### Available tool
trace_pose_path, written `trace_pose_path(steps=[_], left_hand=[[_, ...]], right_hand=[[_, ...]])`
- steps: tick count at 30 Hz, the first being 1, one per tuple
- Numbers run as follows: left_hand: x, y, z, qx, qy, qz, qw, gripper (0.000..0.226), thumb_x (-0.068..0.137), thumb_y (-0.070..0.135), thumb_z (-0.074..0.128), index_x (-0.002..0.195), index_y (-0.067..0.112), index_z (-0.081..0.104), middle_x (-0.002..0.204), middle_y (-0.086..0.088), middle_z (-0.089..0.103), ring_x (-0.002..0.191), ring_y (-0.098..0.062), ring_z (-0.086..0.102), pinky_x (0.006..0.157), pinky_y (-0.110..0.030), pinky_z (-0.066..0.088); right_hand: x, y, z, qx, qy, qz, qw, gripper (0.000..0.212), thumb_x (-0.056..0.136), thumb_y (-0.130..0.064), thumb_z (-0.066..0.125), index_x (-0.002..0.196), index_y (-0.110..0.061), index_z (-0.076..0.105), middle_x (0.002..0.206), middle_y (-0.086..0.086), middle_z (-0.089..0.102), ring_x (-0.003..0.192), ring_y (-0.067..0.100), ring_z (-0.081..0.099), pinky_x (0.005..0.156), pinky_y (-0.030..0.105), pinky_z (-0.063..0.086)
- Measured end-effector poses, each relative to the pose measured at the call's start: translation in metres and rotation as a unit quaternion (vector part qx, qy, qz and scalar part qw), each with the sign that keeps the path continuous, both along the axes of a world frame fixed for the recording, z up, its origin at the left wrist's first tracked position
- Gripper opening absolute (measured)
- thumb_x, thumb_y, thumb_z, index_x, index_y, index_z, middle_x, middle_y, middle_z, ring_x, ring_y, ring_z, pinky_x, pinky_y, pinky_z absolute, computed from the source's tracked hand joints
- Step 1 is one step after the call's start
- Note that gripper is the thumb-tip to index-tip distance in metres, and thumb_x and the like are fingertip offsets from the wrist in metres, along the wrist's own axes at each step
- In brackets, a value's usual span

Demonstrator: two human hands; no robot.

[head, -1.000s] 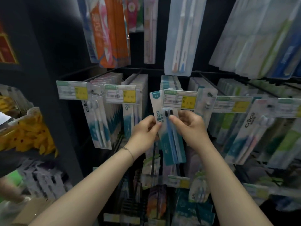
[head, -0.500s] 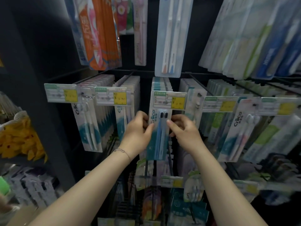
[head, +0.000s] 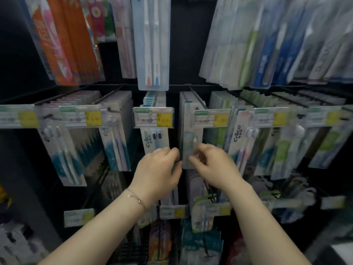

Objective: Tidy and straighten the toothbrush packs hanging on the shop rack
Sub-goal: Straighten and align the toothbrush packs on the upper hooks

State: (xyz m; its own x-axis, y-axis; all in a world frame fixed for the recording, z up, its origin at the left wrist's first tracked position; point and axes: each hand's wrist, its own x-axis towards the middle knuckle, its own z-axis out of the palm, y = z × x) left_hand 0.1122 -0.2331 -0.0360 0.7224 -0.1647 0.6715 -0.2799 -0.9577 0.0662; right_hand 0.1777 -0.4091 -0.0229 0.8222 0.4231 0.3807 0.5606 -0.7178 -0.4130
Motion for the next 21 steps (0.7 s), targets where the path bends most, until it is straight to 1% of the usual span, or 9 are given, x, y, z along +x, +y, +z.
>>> trace_pose_path(steps=[2,5,8,10,13,15,17,19,21], left_hand=[[0.005,-0.017,0.001,0.004,-0.003,-0.012,1.000,0.014,0.091,0.030,0.059,0.084,0.019,0.055,0.075,0.005,0.056,0.069,-0.019,0.057,0.055,-0.034,0.047],[0.016,-0.042,0.000,0.002,0.003,-0.029,1.000,0.015,0.092,0.031,0.058,0.082,0.020,0.053,0.074,0.006,0.054,0.068,-0.018,0.056,0.056,-0.033,0.047],[0.027,-0.068,-0.002,-0.021,0.026,-0.044,0.998,0.013,0.092,0.032,0.058,0.087,0.019,0.056,0.079,0.005,0.058,0.073,-0.018,0.058,0.059,-0.037,0.051],[0.035,-0.085,-0.001,-0.045,0.043,-0.050,0.997,0.014,0.093,0.033,0.057,0.091,0.020,0.056,0.082,0.006,0.058,0.074,-0.016,0.059,0.061,-0.039,0.053],[0.046,-0.107,0.004,-0.083,0.066,-0.045,0.993,0.015,0.095,0.034,0.054,0.099,0.021,0.054,0.087,0.006,0.058,0.077,-0.017,0.059,0.065,-0.041,0.054],[0.053,-0.119,0.009,-0.093,0.084,-0.030,0.992,0.017,0.096,0.035,0.052,0.105,0.022,0.049,0.093,0.004,0.058,0.081,-0.018,0.060,0.068,-0.042,0.054],[0.059,-0.128,0.014,-0.090,0.097,-0.010,0.991,0.020,0.097,0.036,0.050,0.111,0.022,0.045,0.100,0.003,0.058,0.085,-0.020,0.061,0.070,-0.042,0.055],[0.064,-0.133,0.019,-0.093,0.106,0.011,0.990,0.023,0.098,0.035,0.049,0.115,0.020,0.043,0.106,0.001,0.059,0.089,-0.022,0.062,0.072,-0.042,0.055],[0.069,-0.136,0.022,-0.101,0.111,0.025,0.988,0.022,0.099,0.033,0.047,0.116,0.019,0.044,0.108,0.000,0.060,0.090,-0.022,0.061,0.075,-0.042,0.055]], right_hand=[[-0.001,-0.018,0.003,0.000,0.004,-0.006,1.000,0.027,0.094,-0.047,0.053,0.108,-0.025,0.060,0.096,-0.006,0.060,0.088,0.015,0.059,0.079,0.041,0.053],[-0.003,-0.047,0.007,0.019,-0.008,-0.019,1.000,0.023,0.092,-0.049,0.054,0.104,-0.030,0.060,0.097,-0.009,0.063,0.092,0.014,0.061,0.086,0.043,0.053],[-0.002,-0.079,0.011,0.028,-0.013,-0.034,0.999,0.018,0.092,-0.045,0.057,0.095,-0.028,0.060,0.088,-0.009,0.061,0.084,0.014,0.059,0.075,0.039,0.054],[0.000,-0.098,0.013,0.032,-0.018,-0.050,0.998,0.017,0.092,-0.045,0.057,0.089,-0.029,0.057,0.084,-0.009,0.059,0.080,0.012,0.057,0.071,0.037,0.053],[0.005,-0.120,0.014,0.040,-0.022,-0.104,0.994,0.021,0.093,-0.048,0.055,0.090,-0.028,0.059,0.085,-0.010,0.060,0.080,0.013,0.058,0.067,0.032,0.050],[0.010,-0.130,0.014,0.047,-0.019,-0.142,0.989,0.024,0.093,-0.049,0.053,0.095,-0.026,0.059,0.091,-0.008,0.062,0.083,0.015,0.059,0.067,0.031,0.049],[0.016,-0.136,0.014,0.054,-0.014,-0.159,0.986,0.027,0.094,-0.048,0.054,0.106,-0.024,0.058,0.100,-0.005,0.063,0.089,0.018,0.060,0.072,0.033,0.051],[0.022,-0.138,0.013,0.072,-0.001,-0.152,0.986,0.036,0.094,-0.047,0.055,0.121,-0.023,0.055,0.114,-0.001,0.064,0.099,0.020,0.061,0.080,0.035,0.053],[0.029,-0.136,0.010,0.099,0.023,-0.129,0.986,0.047,0.093,-0.045,0.057,0.133,-0.023,0.050,0.128,0.000,0.060,0.113,0.021,0.058,0.091,0.035,0.051]])
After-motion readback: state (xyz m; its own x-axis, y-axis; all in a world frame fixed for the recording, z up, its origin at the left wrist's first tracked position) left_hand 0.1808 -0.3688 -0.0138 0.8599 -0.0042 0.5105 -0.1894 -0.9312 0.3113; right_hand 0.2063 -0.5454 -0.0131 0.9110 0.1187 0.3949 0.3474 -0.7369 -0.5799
